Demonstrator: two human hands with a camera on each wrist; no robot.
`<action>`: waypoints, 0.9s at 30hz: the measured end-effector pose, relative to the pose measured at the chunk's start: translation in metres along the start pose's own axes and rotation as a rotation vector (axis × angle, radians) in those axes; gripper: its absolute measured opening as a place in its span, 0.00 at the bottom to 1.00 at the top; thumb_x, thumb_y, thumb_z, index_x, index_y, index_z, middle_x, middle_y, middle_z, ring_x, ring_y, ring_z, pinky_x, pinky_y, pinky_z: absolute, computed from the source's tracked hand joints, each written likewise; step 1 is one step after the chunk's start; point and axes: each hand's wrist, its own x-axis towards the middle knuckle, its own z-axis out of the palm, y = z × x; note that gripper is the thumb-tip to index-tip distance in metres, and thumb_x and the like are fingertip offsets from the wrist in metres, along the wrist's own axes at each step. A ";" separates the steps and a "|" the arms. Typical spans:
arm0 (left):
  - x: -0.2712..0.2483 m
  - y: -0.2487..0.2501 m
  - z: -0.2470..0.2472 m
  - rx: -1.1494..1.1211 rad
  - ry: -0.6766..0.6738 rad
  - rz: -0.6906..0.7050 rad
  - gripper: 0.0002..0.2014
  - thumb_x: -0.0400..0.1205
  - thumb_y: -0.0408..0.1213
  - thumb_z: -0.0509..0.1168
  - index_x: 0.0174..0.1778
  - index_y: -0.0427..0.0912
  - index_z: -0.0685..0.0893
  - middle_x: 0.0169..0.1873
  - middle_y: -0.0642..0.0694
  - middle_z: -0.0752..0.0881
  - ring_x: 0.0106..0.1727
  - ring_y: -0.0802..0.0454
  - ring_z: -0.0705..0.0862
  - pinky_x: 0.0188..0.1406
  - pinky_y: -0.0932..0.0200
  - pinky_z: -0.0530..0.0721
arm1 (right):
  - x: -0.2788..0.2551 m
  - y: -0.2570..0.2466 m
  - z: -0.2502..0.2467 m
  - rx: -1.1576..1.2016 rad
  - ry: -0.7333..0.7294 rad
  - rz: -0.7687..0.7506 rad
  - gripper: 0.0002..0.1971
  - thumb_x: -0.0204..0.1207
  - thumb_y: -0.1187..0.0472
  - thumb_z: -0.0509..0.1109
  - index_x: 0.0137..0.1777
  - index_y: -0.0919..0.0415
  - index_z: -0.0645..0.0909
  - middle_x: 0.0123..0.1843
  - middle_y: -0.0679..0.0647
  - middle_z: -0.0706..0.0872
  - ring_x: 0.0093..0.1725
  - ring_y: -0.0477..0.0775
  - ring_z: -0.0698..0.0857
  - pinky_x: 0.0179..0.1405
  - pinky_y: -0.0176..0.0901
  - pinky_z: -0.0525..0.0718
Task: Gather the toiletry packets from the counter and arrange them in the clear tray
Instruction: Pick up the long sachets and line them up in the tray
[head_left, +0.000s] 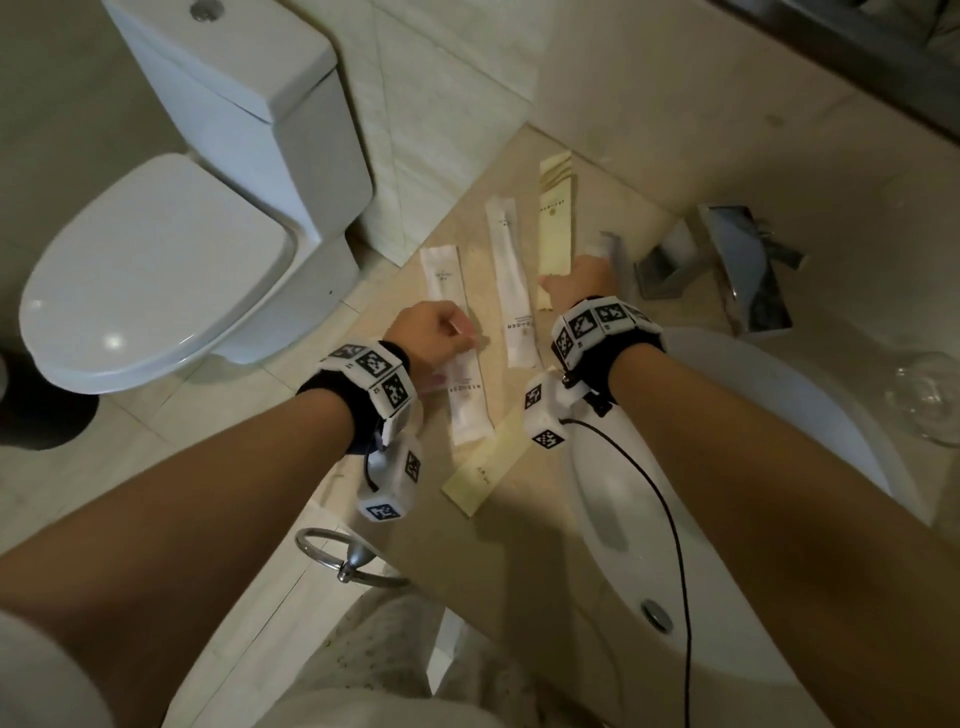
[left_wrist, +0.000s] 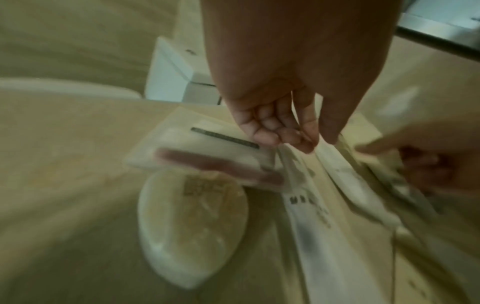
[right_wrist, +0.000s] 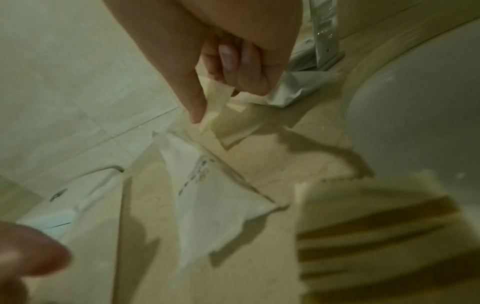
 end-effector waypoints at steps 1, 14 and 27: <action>-0.003 0.005 0.006 0.080 -0.064 0.018 0.08 0.76 0.44 0.70 0.42 0.43 0.84 0.36 0.52 0.83 0.38 0.57 0.80 0.42 0.63 0.78 | -0.003 0.002 -0.004 0.038 0.019 -0.013 0.12 0.78 0.60 0.66 0.56 0.68 0.81 0.55 0.61 0.88 0.53 0.61 0.86 0.41 0.41 0.77; -0.043 0.034 0.085 0.730 -0.198 0.107 0.22 0.74 0.46 0.71 0.60 0.41 0.77 0.59 0.42 0.81 0.59 0.42 0.81 0.54 0.51 0.79 | -0.051 0.076 -0.045 0.294 0.073 -0.073 0.21 0.75 0.59 0.71 0.65 0.69 0.79 0.64 0.61 0.81 0.63 0.59 0.81 0.60 0.43 0.77; -0.066 0.067 0.126 0.391 -0.119 0.079 0.34 0.79 0.32 0.64 0.79 0.48 0.57 0.65 0.32 0.79 0.63 0.34 0.80 0.56 0.50 0.77 | -0.072 0.154 -0.106 0.665 0.176 0.105 0.05 0.73 0.61 0.72 0.45 0.62 0.82 0.29 0.52 0.79 0.24 0.48 0.73 0.25 0.36 0.75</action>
